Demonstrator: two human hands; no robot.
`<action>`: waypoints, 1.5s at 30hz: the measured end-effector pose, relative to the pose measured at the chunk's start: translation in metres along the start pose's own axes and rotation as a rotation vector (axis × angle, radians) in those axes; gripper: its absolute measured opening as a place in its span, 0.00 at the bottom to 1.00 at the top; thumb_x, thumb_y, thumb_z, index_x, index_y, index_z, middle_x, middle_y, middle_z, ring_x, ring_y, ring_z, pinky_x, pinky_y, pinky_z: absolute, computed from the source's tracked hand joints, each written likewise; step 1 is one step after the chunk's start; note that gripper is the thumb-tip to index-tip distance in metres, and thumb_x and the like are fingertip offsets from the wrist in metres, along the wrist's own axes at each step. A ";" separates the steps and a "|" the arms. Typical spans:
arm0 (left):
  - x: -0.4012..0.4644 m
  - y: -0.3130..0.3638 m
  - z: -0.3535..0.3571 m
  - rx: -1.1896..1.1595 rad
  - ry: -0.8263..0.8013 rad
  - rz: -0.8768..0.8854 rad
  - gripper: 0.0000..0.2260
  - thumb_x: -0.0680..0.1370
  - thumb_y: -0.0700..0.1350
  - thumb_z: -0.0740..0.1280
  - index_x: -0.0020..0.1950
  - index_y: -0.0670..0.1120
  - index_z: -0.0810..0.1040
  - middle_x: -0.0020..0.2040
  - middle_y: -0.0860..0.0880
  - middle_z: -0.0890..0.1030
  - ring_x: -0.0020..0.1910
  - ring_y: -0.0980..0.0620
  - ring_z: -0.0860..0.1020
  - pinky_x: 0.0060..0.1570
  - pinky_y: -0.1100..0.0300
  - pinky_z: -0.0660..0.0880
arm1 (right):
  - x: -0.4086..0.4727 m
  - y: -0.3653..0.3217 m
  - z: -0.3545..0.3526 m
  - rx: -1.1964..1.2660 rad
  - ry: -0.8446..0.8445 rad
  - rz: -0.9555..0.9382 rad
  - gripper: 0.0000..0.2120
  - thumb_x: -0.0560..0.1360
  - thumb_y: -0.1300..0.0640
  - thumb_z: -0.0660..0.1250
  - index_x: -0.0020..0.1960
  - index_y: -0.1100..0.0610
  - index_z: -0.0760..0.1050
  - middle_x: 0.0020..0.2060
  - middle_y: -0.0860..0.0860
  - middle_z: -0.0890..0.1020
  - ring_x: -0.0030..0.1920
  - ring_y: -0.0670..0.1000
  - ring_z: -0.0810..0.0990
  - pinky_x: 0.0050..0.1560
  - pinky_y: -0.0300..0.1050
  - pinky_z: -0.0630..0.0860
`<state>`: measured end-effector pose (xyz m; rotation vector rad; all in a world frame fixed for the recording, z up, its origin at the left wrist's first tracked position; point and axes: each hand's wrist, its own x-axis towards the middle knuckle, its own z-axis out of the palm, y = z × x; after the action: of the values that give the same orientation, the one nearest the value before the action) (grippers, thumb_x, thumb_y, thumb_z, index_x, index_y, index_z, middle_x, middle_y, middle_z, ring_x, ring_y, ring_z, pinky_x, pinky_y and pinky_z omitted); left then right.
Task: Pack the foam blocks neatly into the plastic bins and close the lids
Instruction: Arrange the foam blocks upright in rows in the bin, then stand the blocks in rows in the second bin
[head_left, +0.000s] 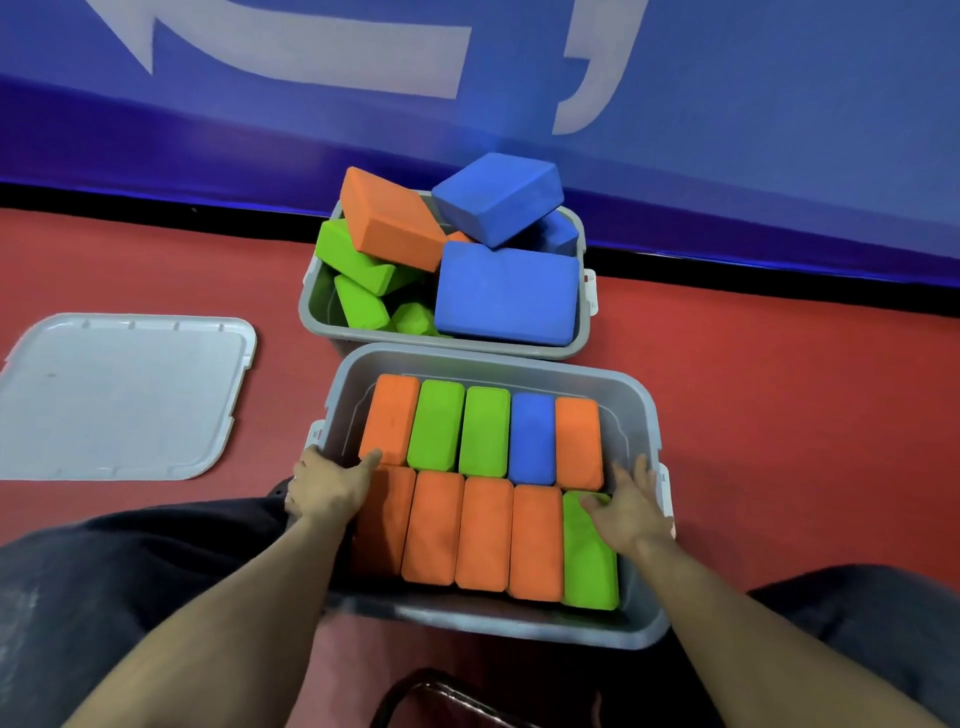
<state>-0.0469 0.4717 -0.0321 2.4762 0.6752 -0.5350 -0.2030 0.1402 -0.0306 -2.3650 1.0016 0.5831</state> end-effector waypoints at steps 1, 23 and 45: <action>-0.001 0.001 -0.001 0.005 0.002 -0.003 0.43 0.71 0.67 0.72 0.75 0.41 0.65 0.72 0.38 0.71 0.71 0.35 0.69 0.69 0.40 0.65 | 0.001 0.001 0.001 -0.001 0.019 -0.010 0.38 0.79 0.39 0.65 0.82 0.51 0.52 0.82 0.48 0.39 0.82 0.54 0.38 0.76 0.70 0.57; -0.098 0.080 0.075 -0.235 -0.555 0.258 0.20 0.73 0.65 0.70 0.51 0.50 0.86 0.51 0.51 0.86 0.57 0.49 0.83 0.65 0.53 0.76 | 0.009 0.005 -0.023 0.456 0.027 -0.165 0.30 0.82 0.42 0.62 0.80 0.51 0.62 0.81 0.46 0.56 0.81 0.49 0.54 0.80 0.46 0.52; -0.131 0.176 0.160 -0.791 -1.059 -0.009 0.30 0.82 0.67 0.47 0.78 0.53 0.67 0.73 0.54 0.73 0.72 0.50 0.72 0.66 0.54 0.68 | 0.035 -0.010 -0.044 0.580 0.122 -0.069 0.26 0.83 0.42 0.58 0.79 0.49 0.64 0.79 0.45 0.64 0.78 0.47 0.62 0.78 0.44 0.57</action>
<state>-0.0906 0.2033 -0.0293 1.1952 0.3314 -1.1636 -0.1650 0.1010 -0.0130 -1.9191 0.9753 0.0948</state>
